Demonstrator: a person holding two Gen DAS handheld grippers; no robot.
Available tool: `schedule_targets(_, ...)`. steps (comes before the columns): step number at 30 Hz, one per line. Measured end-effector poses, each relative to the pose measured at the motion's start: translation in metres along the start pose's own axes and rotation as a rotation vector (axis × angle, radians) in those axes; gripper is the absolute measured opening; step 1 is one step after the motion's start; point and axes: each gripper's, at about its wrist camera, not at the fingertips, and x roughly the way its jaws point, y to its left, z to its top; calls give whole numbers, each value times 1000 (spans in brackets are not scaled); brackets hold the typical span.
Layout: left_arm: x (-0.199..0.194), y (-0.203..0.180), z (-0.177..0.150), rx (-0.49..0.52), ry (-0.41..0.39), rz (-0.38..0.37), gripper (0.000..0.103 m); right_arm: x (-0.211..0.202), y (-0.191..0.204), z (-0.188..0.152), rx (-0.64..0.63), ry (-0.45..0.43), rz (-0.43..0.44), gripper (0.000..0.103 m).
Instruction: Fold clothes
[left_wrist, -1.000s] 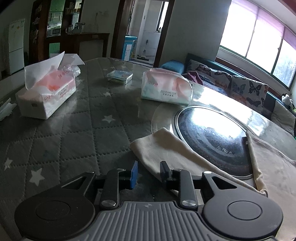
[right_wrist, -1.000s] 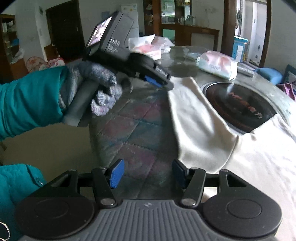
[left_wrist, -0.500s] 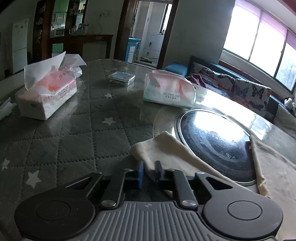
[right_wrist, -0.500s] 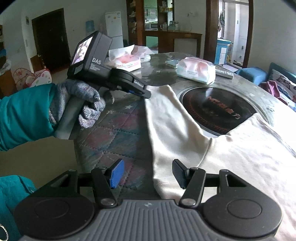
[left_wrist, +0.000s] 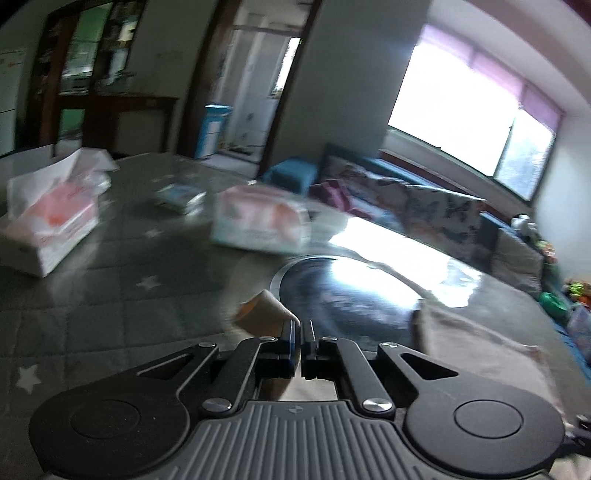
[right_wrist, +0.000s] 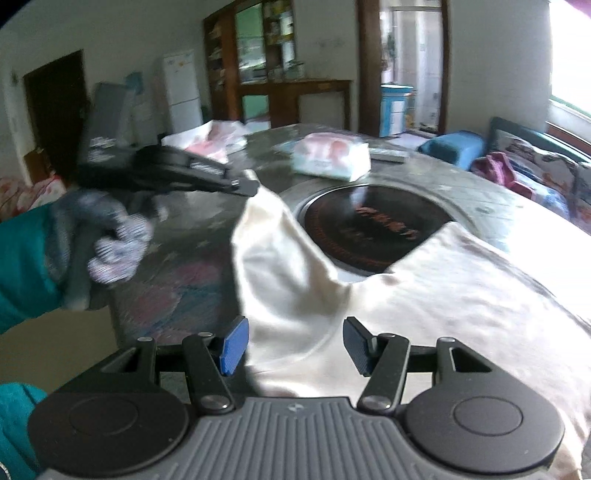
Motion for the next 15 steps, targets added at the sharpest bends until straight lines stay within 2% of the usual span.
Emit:
schedule_targets(11,-29,-85,-5,118,7,-284,3,-33,-53,-13,186,-57,-97,57)
schedule_targets(15,-30,-112,-22,192,43,-347,3,-41,-67,-24,252,-59,-128,57)
